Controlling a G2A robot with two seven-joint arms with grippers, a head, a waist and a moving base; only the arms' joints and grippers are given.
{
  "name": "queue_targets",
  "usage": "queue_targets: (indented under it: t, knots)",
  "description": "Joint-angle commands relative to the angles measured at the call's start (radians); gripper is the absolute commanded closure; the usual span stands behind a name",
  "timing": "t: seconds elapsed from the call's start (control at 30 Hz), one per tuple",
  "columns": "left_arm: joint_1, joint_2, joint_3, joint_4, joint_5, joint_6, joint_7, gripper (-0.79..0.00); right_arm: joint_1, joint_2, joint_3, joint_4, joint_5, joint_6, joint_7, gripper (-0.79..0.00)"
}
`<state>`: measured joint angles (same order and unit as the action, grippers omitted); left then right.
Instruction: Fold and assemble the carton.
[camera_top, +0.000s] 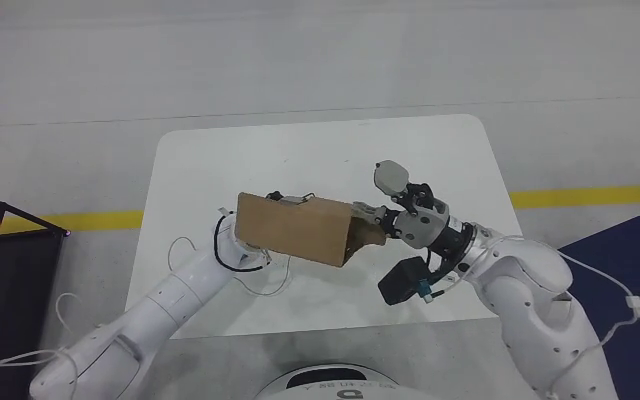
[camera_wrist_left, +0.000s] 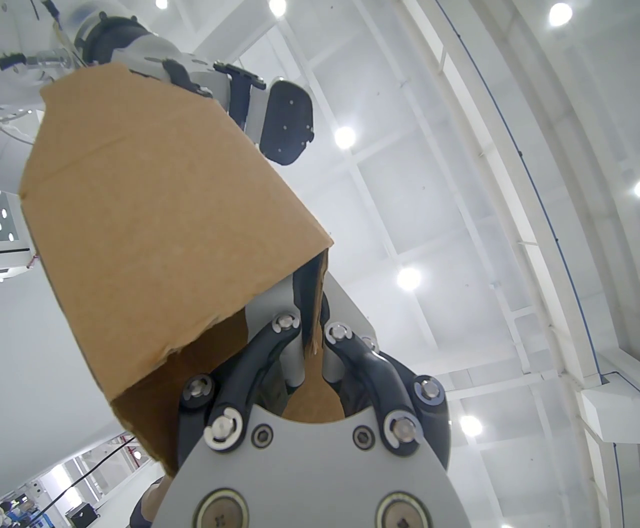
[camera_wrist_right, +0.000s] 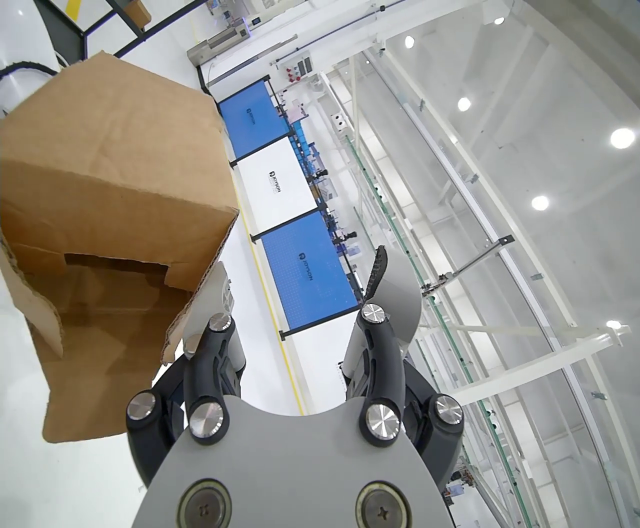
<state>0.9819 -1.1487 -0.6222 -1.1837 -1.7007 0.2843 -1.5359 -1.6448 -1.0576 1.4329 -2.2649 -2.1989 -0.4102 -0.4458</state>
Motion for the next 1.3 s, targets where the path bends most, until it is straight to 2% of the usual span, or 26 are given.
queue_targets:
  t: [0.0,0.47,1.0,1.13,1.27]
  knots:
    - [0.002,0.0,-0.004,-0.002,-0.002,0.0,0.0,0.0,-0.005,0.0,0.004,-0.003,0.011,0.013,-0.002,-0.576]
    - [0.028,0.001,-0.043,-0.011,0.007,0.0,0.0,0.0,-0.055,0.006,0.027,0.001,0.019,0.046,-0.018,-0.591]
    - [0.024,-0.016,-0.021,-0.001,0.016,0.0,0.0,0.0,0.006,0.005,-0.051,0.029,0.024,0.038,-0.012,-0.566]
    - [0.024,-0.019,-0.022,0.001,0.014,0.0,0.0,0.0,0.009,0.003,-0.048,0.032,0.055,0.074,-0.016,-0.536]
    - [0.026,-0.021,-0.031,-0.004,0.007,0.0,0.0,0.0,-0.024,0.005,0.007,0.037,0.125,0.122,-0.059,-0.526]
